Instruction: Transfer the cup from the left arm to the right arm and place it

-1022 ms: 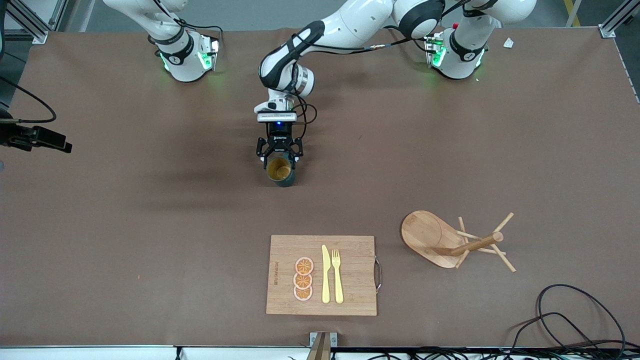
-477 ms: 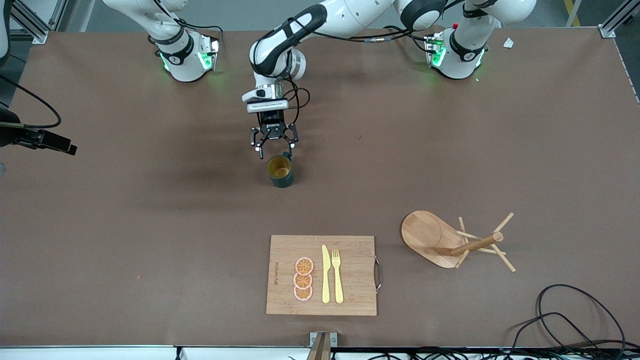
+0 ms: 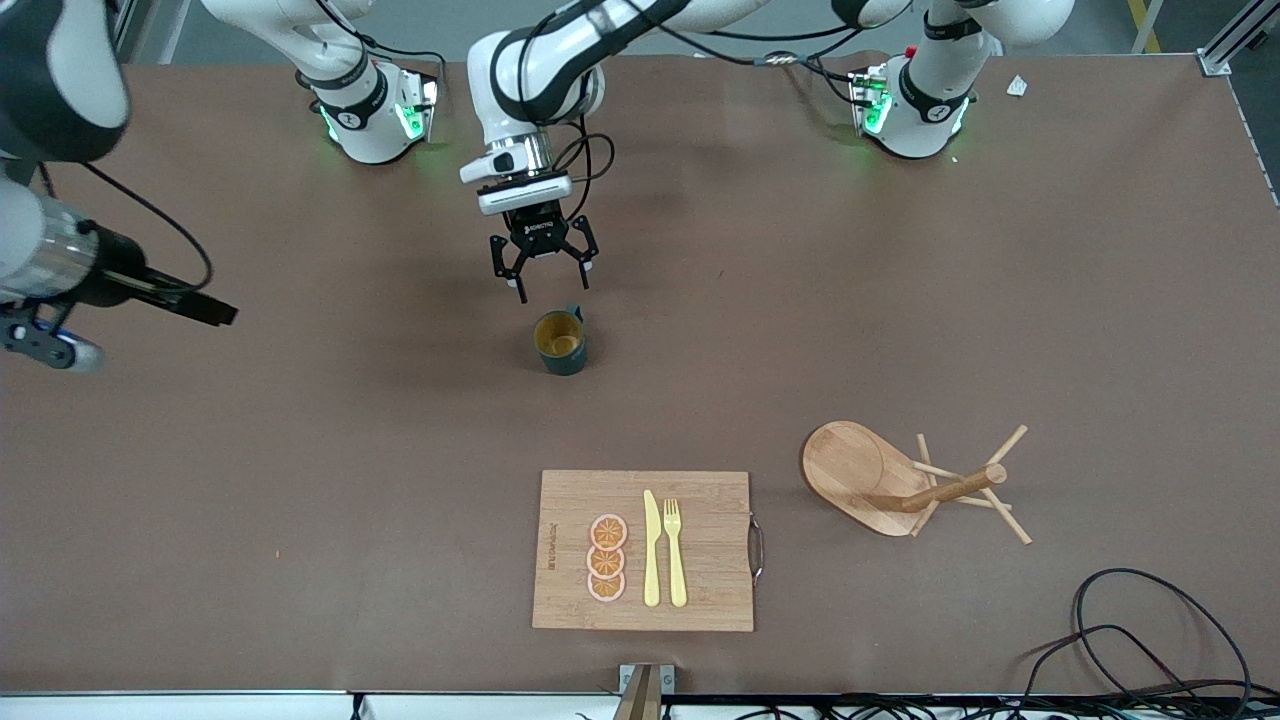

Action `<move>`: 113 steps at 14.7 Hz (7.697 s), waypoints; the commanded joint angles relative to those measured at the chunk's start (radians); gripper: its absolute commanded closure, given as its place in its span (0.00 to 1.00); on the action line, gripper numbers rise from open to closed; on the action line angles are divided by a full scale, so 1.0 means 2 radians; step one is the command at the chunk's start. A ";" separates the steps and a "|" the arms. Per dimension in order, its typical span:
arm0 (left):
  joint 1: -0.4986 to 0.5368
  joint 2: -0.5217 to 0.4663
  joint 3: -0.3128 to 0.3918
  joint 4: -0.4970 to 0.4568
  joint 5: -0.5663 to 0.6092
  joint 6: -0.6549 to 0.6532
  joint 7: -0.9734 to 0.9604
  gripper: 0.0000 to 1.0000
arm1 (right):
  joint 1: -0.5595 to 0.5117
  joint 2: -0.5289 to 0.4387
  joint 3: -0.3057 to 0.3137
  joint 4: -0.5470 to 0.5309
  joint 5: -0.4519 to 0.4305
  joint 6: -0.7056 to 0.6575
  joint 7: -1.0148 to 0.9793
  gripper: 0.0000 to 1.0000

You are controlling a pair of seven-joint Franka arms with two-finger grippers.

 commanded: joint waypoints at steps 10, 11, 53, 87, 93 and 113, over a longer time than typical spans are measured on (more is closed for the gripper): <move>0.240 -0.176 -0.003 -0.019 -0.346 0.056 0.436 0.00 | 0.186 -0.017 -0.001 -0.226 0.011 0.257 0.274 0.00; 0.262 -0.185 -0.003 -0.020 -0.367 0.054 0.465 0.00 | 0.203 -0.016 -0.001 -0.246 0.011 0.292 0.297 0.00; 0.571 -0.366 0.010 -0.111 -0.560 -0.135 0.917 0.00 | 0.077 0.055 -0.005 -0.267 0.004 0.403 -0.460 1.00; 0.494 -0.357 0.064 -0.103 -0.562 -0.162 0.876 0.00 | -0.092 0.096 -0.005 -0.178 -0.047 0.301 -0.686 0.00; 0.491 -0.359 0.061 -0.101 -0.563 -0.172 0.873 0.00 | -0.096 0.042 -0.004 -0.136 -0.030 0.201 -0.518 0.00; 0.514 -0.354 0.068 -0.088 -0.569 -0.170 0.874 0.00 | -0.092 0.045 -0.003 0.114 -0.038 -0.061 -0.315 0.00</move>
